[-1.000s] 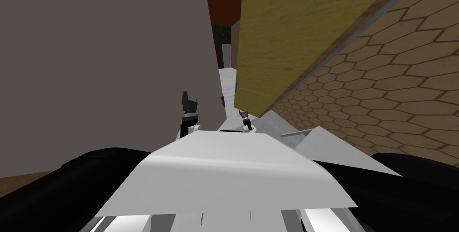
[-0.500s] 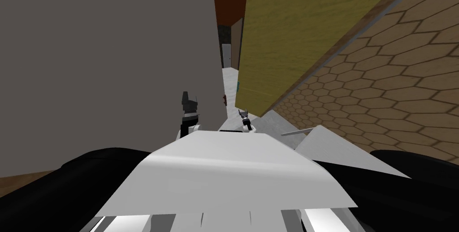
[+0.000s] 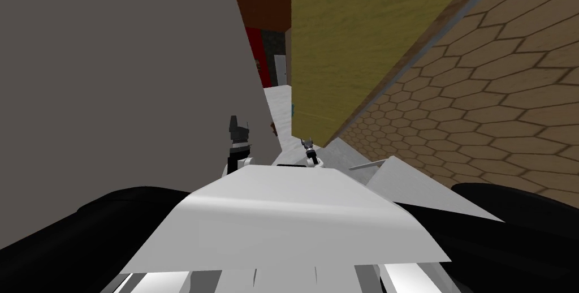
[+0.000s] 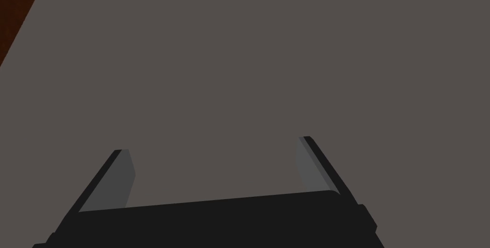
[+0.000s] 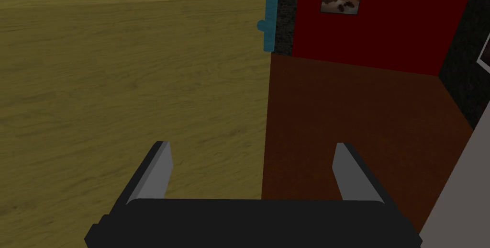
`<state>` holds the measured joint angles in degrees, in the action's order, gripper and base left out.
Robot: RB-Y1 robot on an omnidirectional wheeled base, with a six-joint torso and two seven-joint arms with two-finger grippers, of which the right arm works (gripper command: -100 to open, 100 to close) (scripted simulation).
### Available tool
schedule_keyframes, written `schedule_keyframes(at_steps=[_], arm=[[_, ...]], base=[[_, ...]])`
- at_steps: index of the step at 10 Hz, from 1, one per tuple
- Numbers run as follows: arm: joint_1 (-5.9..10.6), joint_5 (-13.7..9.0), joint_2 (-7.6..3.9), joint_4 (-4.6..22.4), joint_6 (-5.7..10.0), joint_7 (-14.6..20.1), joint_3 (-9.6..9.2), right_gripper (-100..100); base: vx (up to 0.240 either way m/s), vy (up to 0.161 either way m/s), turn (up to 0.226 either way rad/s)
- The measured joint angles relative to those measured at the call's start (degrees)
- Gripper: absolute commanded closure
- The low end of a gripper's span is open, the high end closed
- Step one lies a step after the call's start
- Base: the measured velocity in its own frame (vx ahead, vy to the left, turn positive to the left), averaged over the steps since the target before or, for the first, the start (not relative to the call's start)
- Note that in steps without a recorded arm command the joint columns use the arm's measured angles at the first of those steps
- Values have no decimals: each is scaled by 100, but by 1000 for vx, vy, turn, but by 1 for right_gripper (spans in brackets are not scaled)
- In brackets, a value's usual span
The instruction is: Push the door open
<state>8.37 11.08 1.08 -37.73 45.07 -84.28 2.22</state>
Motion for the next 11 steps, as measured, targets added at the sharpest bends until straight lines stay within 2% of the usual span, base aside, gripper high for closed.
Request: schedule_keyframes(at_steps=[6, 9, 11], arm=[[65, 3, -179, 50, 72, 78, -318, -100], [114, 5, -277, 89, 124, 134, -541, -100], [99, 15, -348, 26, 125, 187, -712, -100]], base=[[187, -134, -163], [200, -88, -176], [199, -96, -264]])
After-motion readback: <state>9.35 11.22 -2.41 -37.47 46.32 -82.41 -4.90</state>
